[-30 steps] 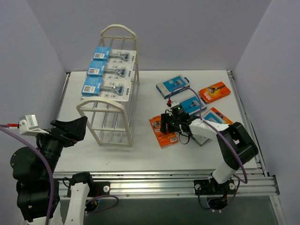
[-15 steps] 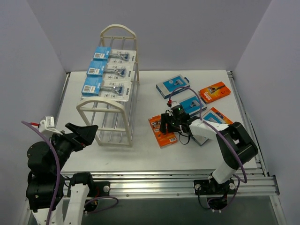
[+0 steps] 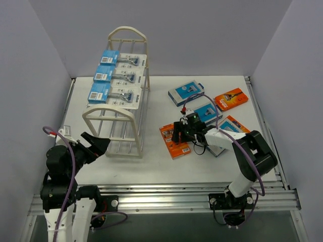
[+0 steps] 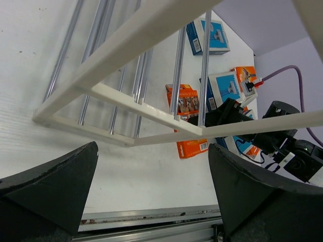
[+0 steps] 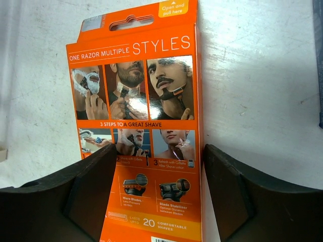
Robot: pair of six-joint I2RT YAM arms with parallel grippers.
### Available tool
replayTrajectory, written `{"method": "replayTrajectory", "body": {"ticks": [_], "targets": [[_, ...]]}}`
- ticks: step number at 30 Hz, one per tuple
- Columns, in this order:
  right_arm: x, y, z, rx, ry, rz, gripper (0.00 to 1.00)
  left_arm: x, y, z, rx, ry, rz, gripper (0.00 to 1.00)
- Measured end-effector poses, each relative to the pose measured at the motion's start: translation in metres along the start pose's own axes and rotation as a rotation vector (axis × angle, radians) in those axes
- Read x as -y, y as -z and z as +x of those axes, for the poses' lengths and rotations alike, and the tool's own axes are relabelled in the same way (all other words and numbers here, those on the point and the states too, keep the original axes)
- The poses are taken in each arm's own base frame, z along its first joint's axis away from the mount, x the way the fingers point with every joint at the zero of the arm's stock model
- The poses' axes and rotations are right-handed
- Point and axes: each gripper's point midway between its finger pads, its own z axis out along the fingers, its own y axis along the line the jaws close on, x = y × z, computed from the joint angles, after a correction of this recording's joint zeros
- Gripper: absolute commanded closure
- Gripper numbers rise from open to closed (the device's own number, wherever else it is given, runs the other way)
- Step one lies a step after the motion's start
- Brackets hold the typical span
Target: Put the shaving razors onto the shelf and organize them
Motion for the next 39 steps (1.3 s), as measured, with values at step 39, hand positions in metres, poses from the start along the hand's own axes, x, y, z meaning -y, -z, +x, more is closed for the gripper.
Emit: {"method": "replayTrajectory", "body": {"ticks": [39], "targets": [[-0.01,-0.025,-0.03,0.063,0.003,-0.094,0.36,-0.058,-0.086,-0.084,0.053,-0.035,-0.283,0.06]]}}
